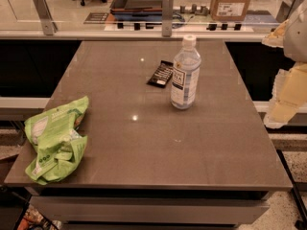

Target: Pick blue plastic bottle

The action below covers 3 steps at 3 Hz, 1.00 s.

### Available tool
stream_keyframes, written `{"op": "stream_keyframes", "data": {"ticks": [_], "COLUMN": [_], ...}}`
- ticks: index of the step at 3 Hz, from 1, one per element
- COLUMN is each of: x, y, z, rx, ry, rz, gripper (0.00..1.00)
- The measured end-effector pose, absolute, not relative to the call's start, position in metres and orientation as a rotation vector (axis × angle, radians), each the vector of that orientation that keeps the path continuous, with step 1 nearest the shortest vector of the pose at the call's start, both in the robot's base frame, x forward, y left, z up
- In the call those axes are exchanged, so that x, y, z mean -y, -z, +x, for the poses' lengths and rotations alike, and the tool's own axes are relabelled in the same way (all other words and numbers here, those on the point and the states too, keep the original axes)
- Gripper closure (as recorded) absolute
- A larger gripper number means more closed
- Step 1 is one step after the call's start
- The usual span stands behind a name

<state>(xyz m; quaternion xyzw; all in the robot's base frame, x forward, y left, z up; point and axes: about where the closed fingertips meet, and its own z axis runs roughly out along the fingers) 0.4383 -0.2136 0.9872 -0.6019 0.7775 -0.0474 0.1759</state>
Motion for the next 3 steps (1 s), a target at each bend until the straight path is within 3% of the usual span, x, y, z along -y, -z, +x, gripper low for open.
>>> {"op": "stream_keyframes", "data": {"ticks": [3], "x": [0.210], "y": [-0.988], "z": [0.452], "rx": [-2.154], "ry": [0.042], "rz": [-1.618], "gripper": [0.00]}}
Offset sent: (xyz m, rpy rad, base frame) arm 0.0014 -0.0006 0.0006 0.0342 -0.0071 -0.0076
